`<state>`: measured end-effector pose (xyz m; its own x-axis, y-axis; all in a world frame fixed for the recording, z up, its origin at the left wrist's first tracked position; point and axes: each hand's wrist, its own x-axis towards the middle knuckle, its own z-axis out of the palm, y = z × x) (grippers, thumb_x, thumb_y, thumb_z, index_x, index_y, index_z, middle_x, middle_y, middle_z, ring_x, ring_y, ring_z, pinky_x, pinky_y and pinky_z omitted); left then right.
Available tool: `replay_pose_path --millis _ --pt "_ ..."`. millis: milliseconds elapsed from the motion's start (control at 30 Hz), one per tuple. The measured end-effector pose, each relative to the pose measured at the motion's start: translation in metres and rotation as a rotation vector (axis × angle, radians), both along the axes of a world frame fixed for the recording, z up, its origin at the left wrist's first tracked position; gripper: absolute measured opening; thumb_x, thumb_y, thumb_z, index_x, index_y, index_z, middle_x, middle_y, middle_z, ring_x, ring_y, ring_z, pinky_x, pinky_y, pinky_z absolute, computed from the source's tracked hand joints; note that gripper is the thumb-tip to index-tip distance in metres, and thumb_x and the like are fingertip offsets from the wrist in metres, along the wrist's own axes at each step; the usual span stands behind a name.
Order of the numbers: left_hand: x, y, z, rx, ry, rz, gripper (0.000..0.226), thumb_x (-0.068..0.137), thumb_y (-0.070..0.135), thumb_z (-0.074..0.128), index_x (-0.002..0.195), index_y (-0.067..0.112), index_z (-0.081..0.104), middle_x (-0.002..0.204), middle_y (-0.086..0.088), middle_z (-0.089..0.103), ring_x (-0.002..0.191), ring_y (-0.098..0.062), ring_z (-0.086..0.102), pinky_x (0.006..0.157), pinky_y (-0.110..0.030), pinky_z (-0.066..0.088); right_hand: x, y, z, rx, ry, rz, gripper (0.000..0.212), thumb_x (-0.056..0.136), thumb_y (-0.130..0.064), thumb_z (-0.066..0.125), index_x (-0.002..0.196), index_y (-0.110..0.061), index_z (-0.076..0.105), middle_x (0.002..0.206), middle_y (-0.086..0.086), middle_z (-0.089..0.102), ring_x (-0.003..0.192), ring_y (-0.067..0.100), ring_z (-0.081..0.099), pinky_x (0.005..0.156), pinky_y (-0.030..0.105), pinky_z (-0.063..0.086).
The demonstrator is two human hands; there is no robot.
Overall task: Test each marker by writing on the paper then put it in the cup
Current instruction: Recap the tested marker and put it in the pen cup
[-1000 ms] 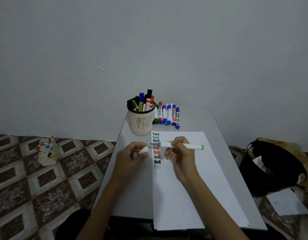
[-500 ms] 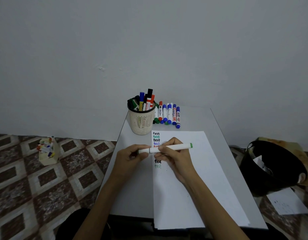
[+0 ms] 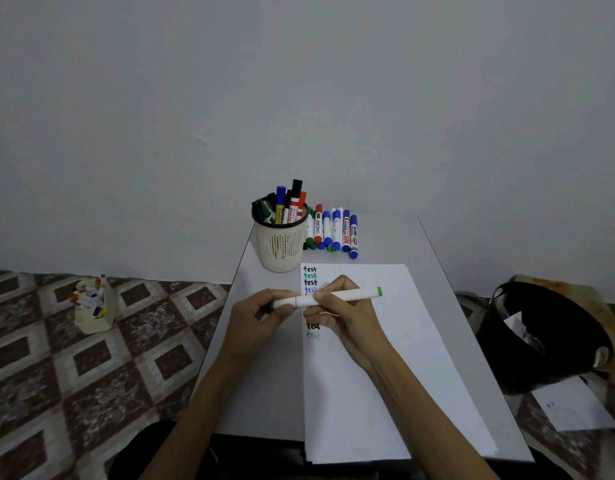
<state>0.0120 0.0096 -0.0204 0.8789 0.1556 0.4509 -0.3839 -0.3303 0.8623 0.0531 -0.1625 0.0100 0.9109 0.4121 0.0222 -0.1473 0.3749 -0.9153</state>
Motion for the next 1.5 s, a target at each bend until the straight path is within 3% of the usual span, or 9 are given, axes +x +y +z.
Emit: replay_pose_path --millis 200,333,533,667,767,933,1067,1300,1500 --pt "-0.002 0.002 0.006 -0.221 0.018 0.015 0.016 0.082 0.006 0.068 0.097 0.007 0.068 0.092 0.005 0.071 0.086 -0.006 0.063 0.075 -0.015 0.048 0.009 -0.005 0.010 0.054 -0.010 -0.010 0.030 0.091 -0.025 0.056 0.103 0.002 0.063 0.090 0.030 0.067 0.074 0.034 0.067 0.061 0.036 0.059" --pt "-0.002 0.004 0.004 -0.302 0.004 0.043 0.028 0.073 0.028 0.069 0.096 0.012 0.067 0.088 0.009 0.067 0.082 -0.003 0.059 0.072 -0.014 0.047 0.016 -0.024 0.021 -0.309 -0.153 -0.048 0.006 0.082 -0.001 0.069 0.087 0.002 0.071 0.077 0.018 0.072 0.066 0.026 0.067 0.059 0.026 0.056" --pt "-0.002 0.003 0.004 -0.340 -0.003 0.045 0.026 0.073 0.025 0.070 0.096 0.014 0.063 0.085 0.009 0.066 0.079 -0.005 0.060 0.070 -0.016 0.049 0.022 -0.010 0.032 -0.855 -0.433 0.138 0.018 0.077 -0.029 0.078 0.094 -0.024 0.076 0.073 -0.001 0.072 0.060 0.008 0.058 0.058 0.022 0.048" --pt "-0.001 0.002 0.004 -0.298 0.017 0.074 0.040 0.072 0.026 0.076 0.108 0.022 0.058 0.087 0.012 0.069 0.080 -0.004 0.064 0.072 -0.017 0.051 0.031 0.003 0.043 -1.149 -0.680 0.131 0.019 0.078 -0.035 0.076 0.094 -0.026 0.075 0.086 -0.008 0.065 0.076 0.010 0.054 0.068 0.028 0.046" --pt "0.001 0.000 0.001 -0.244 0.063 0.110 0.048 0.071 0.033 0.071 0.116 0.027 0.056 0.089 0.004 0.070 0.084 -0.010 0.065 0.075 -0.021 0.051 0.043 0.001 0.060 -1.125 -0.769 0.041 0.018 0.082 -0.026 0.073 0.098 -0.018 0.074 0.084 -0.006 0.065 0.072 0.008 0.054 0.066 0.022 0.046" --pt "0.002 -0.003 -0.007 0.187 0.102 0.072 0.036 0.075 0.035 0.062 0.111 0.034 0.058 0.110 0.016 0.063 0.102 0.002 0.056 0.087 -0.021 0.046 0.063 0.011 0.103 -0.502 -0.684 -0.313 0.016 0.087 -0.010 0.068 0.102 -0.008 0.064 0.080 0.014 0.066 0.069 0.025 0.067 0.061 0.031 0.058" --pt "0.008 -0.002 -0.011 0.375 0.049 0.036 0.040 0.075 0.045 0.055 0.107 0.023 0.066 0.110 0.006 0.065 0.101 -0.007 0.058 0.092 -0.032 0.046 0.079 0.038 0.126 -0.304 -0.693 -0.490 0.028 0.087 -0.008 0.066 0.112 -0.008 0.053 0.086 0.006 0.064 0.069 0.021 0.070 0.064 0.036 0.061" --pt "0.011 0.001 -0.017 0.368 0.017 0.031 0.033 0.077 0.041 0.056 0.101 0.021 0.068 0.104 0.004 0.068 0.097 -0.012 0.062 0.088 -0.040 0.050 0.100 0.065 0.106 -0.724 -1.000 -0.527 0.082 0.086 -0.008 0.059 0.150 -0.030 0.012 0.072 0.009 0.061 0.060 0.019 0.063 0.061 0.035 0.056" --pt "0.013 0.001 -0.020 0.357 0.024 0.034 0.029 0.078 0.040 0.055 0.099 0.023 0.067 0.103 0.014 0.063 0.096 -0.008 0.060 0.088 -0.038 0.051 0.104 0.068 0.077 -1.069 -1.202 -0.579 0.051 0.088 -0.018 0.059 0.137 -0.021 0.045 0.083 0.004 0.062 0.082 0.021 0.055 0.062 0.037 0.048"
